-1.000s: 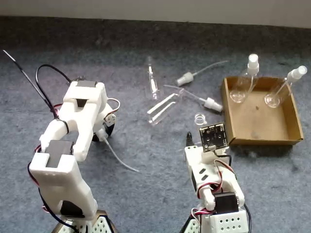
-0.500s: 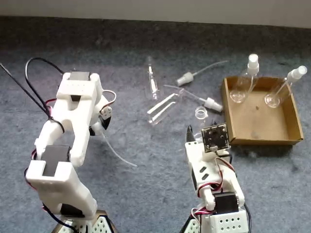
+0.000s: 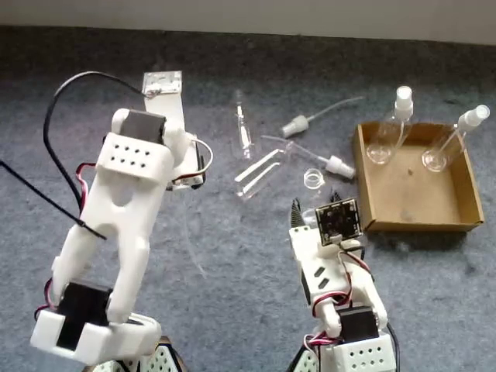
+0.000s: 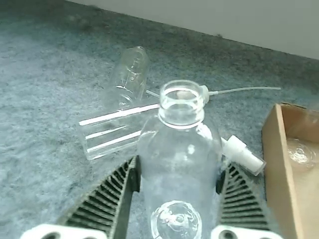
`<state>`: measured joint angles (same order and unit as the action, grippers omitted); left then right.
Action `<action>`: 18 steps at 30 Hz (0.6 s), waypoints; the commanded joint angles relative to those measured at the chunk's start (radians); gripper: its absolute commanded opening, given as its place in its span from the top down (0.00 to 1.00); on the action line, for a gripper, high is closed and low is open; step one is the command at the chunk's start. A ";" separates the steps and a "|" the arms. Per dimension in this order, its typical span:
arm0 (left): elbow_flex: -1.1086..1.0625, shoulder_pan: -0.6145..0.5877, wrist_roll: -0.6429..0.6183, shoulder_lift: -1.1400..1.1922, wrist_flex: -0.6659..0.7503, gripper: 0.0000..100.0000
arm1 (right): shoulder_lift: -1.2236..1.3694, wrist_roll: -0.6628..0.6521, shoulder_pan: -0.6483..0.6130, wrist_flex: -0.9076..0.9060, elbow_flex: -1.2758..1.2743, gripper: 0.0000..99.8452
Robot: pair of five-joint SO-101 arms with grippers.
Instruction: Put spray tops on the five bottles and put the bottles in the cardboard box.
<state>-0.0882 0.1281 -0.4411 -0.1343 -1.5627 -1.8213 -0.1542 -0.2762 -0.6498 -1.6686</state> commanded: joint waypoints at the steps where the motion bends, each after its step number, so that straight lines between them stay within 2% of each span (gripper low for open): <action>1: 0.050 0.027 0.009 -0.193 0.044 0.99 | -0.004 0.006 -0.056 -0.010 -0.133 0.83; 6: 0.038 0.024 0.018 -0.371 0.206 0.99 | -0.004 0.006 -0.119 -0.007 -0.133 0.83; 13: -0.019 0.027 0.209 -0.532 0.388 0.99 | -0.005 0.006 -0.199 -0.005 -0.133 0.83; 18: -0.140 0.027 0.272 -0.622 0.539 0.99 | -0.005 0.006 -0.237 -0.005 -0.133 0.83</action>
<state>-0.1695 0.1297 -0.2171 -0.6743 -1.1439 -1.8213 -0.1542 -0.4864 -0.6559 -1.6686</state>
